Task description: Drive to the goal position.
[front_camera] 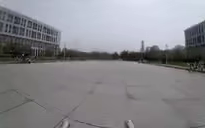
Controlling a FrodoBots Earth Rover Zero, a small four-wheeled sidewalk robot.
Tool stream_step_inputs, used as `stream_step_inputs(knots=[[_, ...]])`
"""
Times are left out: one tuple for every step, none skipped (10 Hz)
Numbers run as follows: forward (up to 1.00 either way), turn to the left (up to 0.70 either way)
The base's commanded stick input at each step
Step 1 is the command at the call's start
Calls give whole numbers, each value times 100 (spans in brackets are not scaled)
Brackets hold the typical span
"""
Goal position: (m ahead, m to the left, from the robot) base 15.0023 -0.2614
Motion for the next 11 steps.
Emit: stream_step_inputs(knots=[[100, -17], [100, -40], [100, -40], [100, -40], [100, -19], [100, 0], [100, 0], [100, 0], [100, 4], [100, 2], [100, 0]])
